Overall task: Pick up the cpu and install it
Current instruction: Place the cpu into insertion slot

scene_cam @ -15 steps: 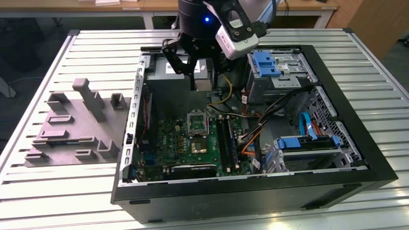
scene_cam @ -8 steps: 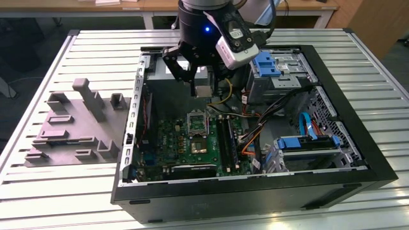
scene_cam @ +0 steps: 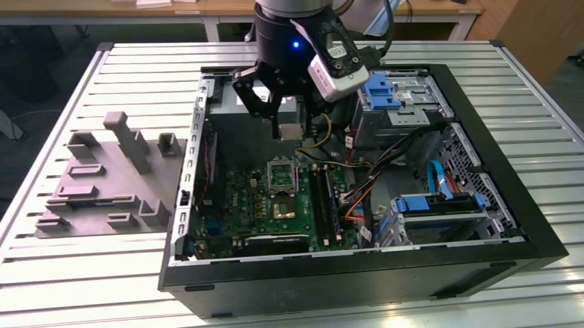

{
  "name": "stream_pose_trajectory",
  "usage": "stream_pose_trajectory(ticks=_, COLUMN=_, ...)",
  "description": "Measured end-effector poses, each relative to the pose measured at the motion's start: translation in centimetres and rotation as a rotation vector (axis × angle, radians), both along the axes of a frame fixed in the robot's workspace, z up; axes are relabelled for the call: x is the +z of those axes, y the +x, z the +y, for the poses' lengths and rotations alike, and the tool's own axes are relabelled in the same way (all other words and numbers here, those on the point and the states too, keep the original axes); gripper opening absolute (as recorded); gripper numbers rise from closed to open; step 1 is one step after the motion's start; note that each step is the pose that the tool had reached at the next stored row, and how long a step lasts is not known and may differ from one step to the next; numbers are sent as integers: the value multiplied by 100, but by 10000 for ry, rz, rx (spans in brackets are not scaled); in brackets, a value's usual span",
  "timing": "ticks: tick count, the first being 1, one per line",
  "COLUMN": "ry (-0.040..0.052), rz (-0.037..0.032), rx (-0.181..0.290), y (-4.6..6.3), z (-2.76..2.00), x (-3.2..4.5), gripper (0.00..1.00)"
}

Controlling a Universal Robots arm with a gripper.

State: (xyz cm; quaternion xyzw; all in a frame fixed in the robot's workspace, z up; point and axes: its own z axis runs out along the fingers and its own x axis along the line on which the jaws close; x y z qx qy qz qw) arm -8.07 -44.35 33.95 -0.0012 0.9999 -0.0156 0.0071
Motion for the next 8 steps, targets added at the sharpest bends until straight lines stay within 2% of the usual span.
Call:
stream_pose_trajectory(ticks=2, ry=82, rz=0, rx=1, y=1, z=-5, x=-9, gripper=47)
stream_pose_trajectory(ticks=3, ry=95, rz=-1, rx=0, y=-1, z=-12, x=-14, gripper=47)
stream_pose_trajectory(ticks=8, ry=96, rz=0, rx=0, y=-5, z=-31, x=-45, gripper=47)
